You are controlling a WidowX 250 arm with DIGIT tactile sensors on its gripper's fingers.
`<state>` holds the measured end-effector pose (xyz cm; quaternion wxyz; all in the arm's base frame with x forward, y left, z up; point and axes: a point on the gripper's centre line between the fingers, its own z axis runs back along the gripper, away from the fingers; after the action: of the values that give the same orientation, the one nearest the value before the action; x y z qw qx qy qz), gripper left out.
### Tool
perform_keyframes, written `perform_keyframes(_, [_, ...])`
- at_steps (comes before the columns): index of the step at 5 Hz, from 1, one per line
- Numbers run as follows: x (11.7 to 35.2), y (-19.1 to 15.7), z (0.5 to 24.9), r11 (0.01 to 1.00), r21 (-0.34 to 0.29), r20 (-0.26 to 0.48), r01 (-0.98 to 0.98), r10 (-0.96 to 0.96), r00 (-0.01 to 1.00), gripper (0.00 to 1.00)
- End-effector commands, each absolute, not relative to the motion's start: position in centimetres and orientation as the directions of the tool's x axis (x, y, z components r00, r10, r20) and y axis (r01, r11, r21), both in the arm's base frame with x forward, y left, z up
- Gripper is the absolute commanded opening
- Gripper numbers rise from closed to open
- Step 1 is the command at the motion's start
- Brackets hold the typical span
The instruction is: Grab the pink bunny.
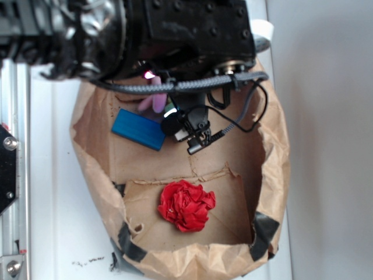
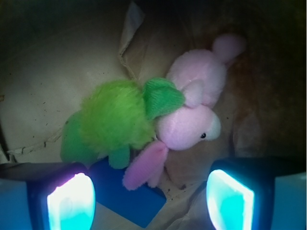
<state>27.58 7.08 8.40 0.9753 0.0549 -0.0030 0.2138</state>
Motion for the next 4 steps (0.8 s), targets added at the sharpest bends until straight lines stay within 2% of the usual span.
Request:
perform_keyframes(1, [28.2,7.6,10.0,0.900,0.106,0.085,-0.424,0.416,0.905,1.00])
perform_keyframes(2, [28.3,7.2,7.6,0.879,0.144,0.162,-0.454,0.432,0.887,1.00])
perform_keyframes(3, [28.9,7.0,6.9,0.872,0.157,0.217,-0.463,0.427,0.878,1.00])
perform_keyframes(4, [30.1,7.2,5.8,0.860,0.182,0.220,-0.476,0.436,0.873,1.00])
